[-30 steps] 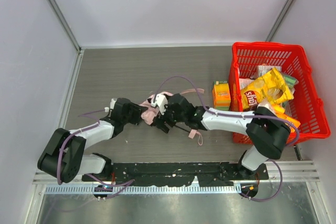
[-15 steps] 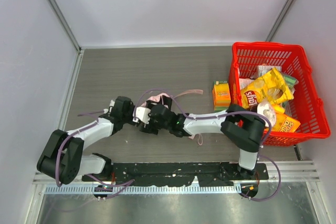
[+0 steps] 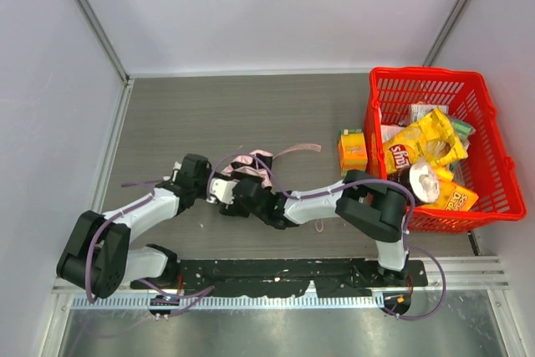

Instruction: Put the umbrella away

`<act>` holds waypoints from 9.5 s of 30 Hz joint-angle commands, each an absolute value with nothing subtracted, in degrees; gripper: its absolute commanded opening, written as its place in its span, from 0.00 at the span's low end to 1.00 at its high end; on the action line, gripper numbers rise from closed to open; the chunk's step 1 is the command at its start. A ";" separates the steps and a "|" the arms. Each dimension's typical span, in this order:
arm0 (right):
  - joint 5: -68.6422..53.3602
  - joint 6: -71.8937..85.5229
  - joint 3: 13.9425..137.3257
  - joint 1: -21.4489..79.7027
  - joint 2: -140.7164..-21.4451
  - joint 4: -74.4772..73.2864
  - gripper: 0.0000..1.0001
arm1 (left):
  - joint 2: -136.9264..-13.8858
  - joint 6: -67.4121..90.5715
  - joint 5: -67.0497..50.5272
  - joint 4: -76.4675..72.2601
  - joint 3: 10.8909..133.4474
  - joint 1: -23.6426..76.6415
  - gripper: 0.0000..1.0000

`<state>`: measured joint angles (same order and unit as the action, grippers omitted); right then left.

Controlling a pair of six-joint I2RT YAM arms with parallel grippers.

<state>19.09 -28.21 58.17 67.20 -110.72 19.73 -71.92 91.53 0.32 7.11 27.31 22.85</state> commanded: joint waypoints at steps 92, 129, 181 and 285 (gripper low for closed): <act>-3.38 -13.98 59.76 61.36 -115.05 1.68 0.01 | -66.10 91.85 -0.53 18.82 25.14 20.30 0.00; -63.28 12.22 81.38 42.28 -137.81 -5.54 0.01 | -71.87 81.83 -0.80 -11.77 21.27 19.78 1.00; 23.43 23.49 76.63 63.63 -108.45 -6.77 0.73 | -73.21 88.68 7.83 16.87 26.63 21.62 0.00; -60.82 30.67 70.84 42.72 -135.70 17.92 0.01 | -52.70 79.89 -1.56 -27.66 5.36 16.96 1.00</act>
